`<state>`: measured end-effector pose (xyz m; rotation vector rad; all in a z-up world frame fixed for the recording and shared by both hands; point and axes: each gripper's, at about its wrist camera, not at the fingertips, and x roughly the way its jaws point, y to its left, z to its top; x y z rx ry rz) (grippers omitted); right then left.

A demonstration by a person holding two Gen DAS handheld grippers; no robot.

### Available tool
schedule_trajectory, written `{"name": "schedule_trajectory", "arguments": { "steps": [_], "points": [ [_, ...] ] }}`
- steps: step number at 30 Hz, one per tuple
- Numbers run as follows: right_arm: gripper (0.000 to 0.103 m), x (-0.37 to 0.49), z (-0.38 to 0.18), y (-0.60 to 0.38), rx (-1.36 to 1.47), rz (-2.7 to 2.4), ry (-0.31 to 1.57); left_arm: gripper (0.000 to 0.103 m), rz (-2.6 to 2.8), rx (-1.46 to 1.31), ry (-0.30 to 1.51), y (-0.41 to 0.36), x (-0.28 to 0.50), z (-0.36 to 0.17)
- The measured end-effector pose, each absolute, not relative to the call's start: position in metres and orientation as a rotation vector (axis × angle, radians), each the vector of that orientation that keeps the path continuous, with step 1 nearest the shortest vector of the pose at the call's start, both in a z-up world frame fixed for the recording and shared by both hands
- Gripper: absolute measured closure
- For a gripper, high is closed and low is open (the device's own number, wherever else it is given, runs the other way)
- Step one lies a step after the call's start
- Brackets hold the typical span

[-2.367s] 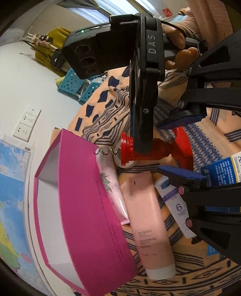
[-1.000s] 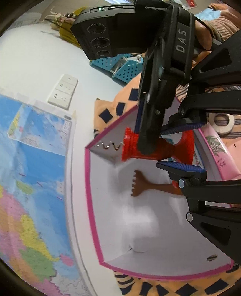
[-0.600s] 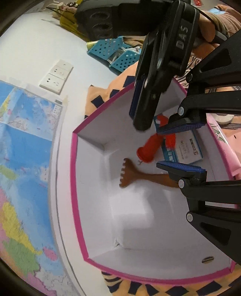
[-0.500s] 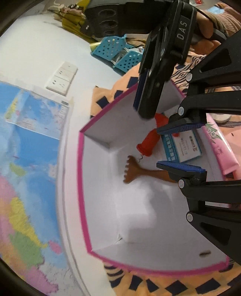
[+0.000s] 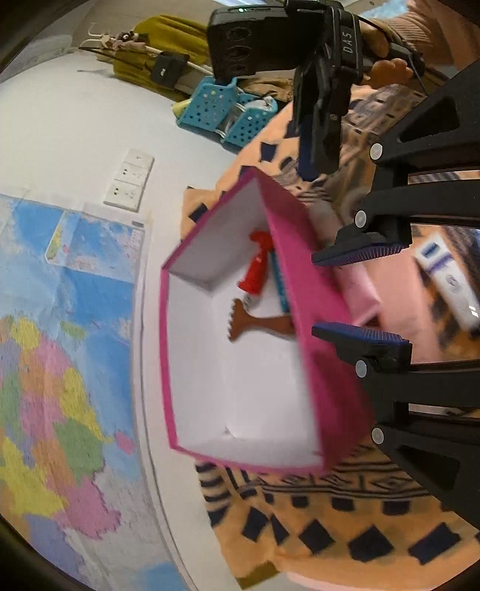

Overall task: Organize rigid objects
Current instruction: 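Move the right tool back to the blue AVTINE medicine box, then grasp the blue AVTINE medicine box with the right tool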

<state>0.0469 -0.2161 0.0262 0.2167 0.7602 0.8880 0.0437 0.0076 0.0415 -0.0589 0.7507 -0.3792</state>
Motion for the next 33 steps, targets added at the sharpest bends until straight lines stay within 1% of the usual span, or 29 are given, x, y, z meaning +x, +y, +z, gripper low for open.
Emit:
{"name": "schedule_trajectory", "arguments": {
  "steps": [6,10,18,25,28,33],
  "points": [
    [0.068,0.025,-0.012,-0.201,0.224,0.948,0.88,0.07,-0.313,-0.085,0.793,0.038,0.016,0.024],
    [0.068,0.012,-0.025,-0.19,0.21,0.989,0.929,0.068,-0.27,-0.123,0.822,0.054,-0.004,0.007],
    [0.068,-0.016,-0.05,-0.163,0.171,1.067,1.035,0.066,-0.247,-0.169,0.885,0.073,-0.033,-0.016],
    [0.068,-0.02,-0.059,-0.152,0.195,1.059,1.045,0.063,-0.248,-0.206,0.922,0.081,-0.047,-0.028],
    [0.068,-0.022,-0.059,-0.15,0.211,1.052,1.031,0.059,-0.263,-0.222,0.931,0.082,-0.052,-0.033],
    [0.068,-0.02,-0.06,-0.154,0.225,1.043,1.02,0.058,-0.297,-0.253,0.953,0.081,-0.059,-0.039]
  ]
}}
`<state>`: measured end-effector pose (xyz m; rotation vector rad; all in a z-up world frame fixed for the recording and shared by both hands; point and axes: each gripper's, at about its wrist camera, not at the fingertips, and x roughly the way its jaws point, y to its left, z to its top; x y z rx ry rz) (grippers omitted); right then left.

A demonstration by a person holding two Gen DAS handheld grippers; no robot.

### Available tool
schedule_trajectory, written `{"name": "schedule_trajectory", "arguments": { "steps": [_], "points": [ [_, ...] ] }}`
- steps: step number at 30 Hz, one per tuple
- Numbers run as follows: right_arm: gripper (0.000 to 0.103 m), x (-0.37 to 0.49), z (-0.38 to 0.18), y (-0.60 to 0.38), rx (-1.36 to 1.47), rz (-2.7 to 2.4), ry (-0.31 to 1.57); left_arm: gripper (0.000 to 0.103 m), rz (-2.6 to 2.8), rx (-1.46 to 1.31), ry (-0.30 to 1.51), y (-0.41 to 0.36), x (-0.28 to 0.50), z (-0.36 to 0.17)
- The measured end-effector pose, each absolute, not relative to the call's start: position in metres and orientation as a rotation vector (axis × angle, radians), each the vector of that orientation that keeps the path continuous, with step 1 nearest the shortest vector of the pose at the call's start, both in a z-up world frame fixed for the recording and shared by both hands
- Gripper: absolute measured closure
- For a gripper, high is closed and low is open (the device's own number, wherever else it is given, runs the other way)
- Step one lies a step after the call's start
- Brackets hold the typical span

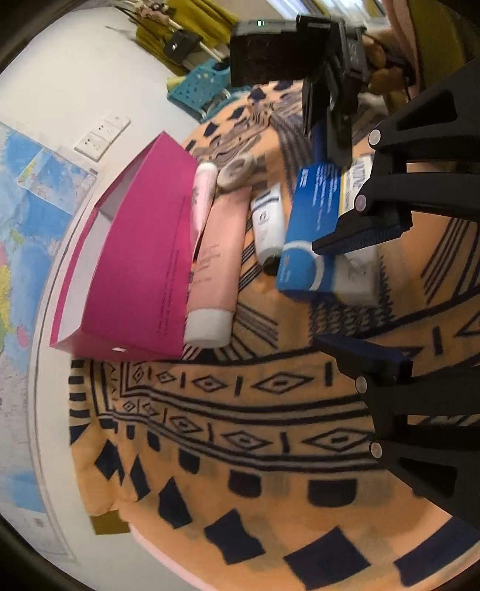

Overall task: Organize rigid objects
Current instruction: 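Grasp the blue AVTINE medicine box with the right tool, then carry the blue box into the pink box and open the right tool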

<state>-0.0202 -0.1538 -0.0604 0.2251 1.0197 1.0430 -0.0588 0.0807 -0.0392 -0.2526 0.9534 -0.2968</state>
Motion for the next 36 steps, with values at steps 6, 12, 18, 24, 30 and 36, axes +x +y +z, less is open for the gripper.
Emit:
{"name": "schedule_trajectory", "arguments": {
  "steps": [6,12,18,24,30,36],
  "points": [
    [0.068,-0.02,-0.062,-0.157,0.241,1.047,1.023,0.058,-0.357,-0.288,0.968,0.071,-0.059,-0.043],
    [0.068,-0.023,-0.062,-0.158,0.243,1.046,1.024,0.058,-0.352,-0.28,0.977,0.067,-0.06,-0.041],
    [0.068,-0.024,-0.059,-0.16,0.233,1.02,1.006,0.058,-0.347,-0.255,0.98,0.059,-0.062,-0.038],
    [0.068,-0.024,-0.047,-0.166,0.235,1.016,0.966,0.058,-0.356,-0.239,0.962,0.053,-0.065,-0.027],
    [0.068,-0.018,-0.025,-0.167,0.227,1.019,0.901,0.058,-0.36,-0.216,0.898,0.052,-0.062,-0.004],
    [0.068,-0.003,0.006,-0.169,0.217,1.005,0.801,0.057,-0.359,-0.21,0.827,0.05,-0.044,0.019]
  ]
}}
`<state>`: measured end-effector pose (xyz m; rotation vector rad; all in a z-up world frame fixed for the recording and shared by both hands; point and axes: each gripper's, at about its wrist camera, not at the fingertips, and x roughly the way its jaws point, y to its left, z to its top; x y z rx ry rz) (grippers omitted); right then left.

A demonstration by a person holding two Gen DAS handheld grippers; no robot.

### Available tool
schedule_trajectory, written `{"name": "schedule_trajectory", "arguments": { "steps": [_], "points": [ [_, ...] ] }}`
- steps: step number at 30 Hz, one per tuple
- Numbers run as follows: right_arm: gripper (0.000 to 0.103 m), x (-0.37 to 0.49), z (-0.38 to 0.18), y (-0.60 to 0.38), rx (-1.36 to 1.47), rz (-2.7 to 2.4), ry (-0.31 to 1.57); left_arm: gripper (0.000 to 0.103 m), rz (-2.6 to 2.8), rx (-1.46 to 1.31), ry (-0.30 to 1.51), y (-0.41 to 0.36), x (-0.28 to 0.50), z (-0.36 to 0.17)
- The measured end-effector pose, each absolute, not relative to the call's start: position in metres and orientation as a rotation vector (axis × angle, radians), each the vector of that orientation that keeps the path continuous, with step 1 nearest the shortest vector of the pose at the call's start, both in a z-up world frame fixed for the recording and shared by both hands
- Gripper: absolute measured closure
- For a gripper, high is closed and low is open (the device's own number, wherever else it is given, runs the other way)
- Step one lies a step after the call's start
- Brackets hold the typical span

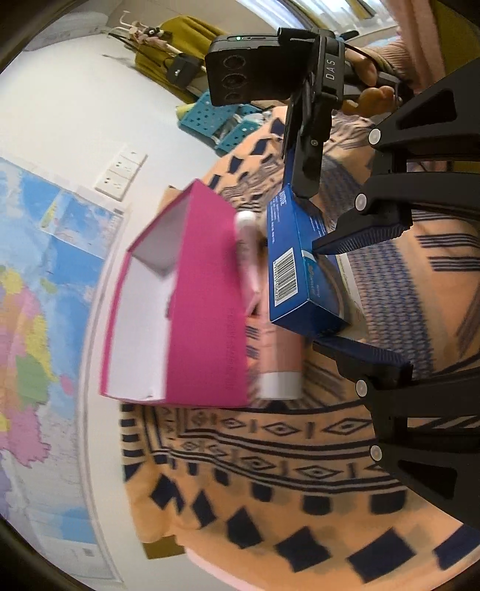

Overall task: Organize rigid objects
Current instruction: 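Carry the blue box into the pink box and open the right tool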

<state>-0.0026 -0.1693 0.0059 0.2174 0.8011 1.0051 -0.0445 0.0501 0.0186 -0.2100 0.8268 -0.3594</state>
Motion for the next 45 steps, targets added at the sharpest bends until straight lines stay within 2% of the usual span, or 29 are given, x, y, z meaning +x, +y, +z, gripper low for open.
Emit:
{"name": "schedule_trajectory", "arguments": {
  "steps": [17,27,37,45],
  "points": [
    [0.068,0.069,0.072,-0.167,0.225,0.956,0.641,0.057,-0.303,-0.147,0.683,0.051,0.03,0.076],
    [0.068,0.109,0.068,-0.154,0.253,0.917,0.682,0.057,-0.254,-0.165,0.716,0.058,0.069,0.069],
    [0.068,0.147,0.036,-0.142,0.281,0.843,0.822,0.058,-0.201,-0.2,0.822,0.062,0.107,0.041],
    [0.068,0.136,0.04,-0.15,0.22,0.793,0.785,0.058,-0.161,-0.194,0.756,0.063,0.091,0.05]
  ]
}}
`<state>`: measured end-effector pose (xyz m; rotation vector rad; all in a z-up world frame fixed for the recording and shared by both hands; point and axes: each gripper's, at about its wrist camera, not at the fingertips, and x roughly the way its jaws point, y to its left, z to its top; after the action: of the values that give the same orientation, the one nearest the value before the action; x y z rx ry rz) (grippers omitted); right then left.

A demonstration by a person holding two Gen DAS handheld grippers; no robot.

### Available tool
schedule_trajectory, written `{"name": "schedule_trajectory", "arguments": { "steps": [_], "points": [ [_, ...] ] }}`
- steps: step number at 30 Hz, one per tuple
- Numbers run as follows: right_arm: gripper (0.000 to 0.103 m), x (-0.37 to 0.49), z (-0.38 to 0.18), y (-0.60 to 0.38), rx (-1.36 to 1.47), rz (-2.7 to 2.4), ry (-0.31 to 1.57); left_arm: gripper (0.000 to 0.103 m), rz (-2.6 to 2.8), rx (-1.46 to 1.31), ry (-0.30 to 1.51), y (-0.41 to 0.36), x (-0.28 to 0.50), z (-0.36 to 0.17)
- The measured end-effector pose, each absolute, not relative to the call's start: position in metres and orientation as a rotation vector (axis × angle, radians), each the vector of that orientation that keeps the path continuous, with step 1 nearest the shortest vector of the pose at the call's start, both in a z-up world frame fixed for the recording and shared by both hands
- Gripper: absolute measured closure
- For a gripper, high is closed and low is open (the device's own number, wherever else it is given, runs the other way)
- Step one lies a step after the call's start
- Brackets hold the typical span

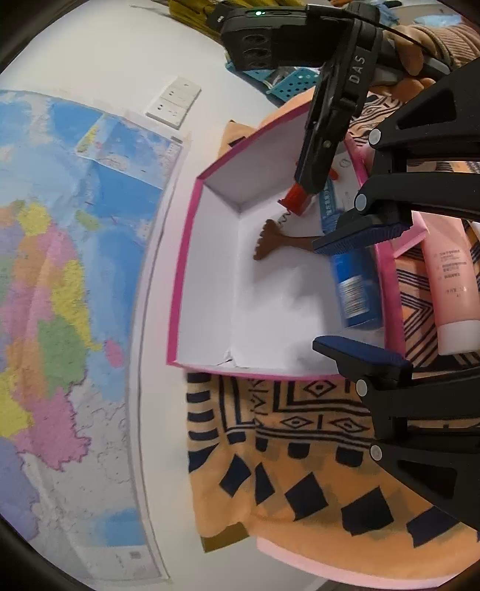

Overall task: Organize rigid objects
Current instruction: 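Carry the blue box into the pink box and open the right tool, then move the right tool back to the white tape roll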

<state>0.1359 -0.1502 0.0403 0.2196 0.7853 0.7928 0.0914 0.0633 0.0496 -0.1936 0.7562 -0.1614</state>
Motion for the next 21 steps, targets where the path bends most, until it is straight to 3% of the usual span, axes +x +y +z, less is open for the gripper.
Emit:
{"name": "schedule_trajectory", "arguments": {
  "steps": [12,21],
  "points": [
    [0.064,0.063,0.059,-0.201,0.174,0.837,0.645,0.055,-0.311,-0.155,0.679,0.035,0.025,0.052],
    [0.064,0.049,0.016,-0.231,0.191,0.754,0.75,0.055,-0.387,-0.123,0.768,-0.006,0.008,0.021]
  ]
}}
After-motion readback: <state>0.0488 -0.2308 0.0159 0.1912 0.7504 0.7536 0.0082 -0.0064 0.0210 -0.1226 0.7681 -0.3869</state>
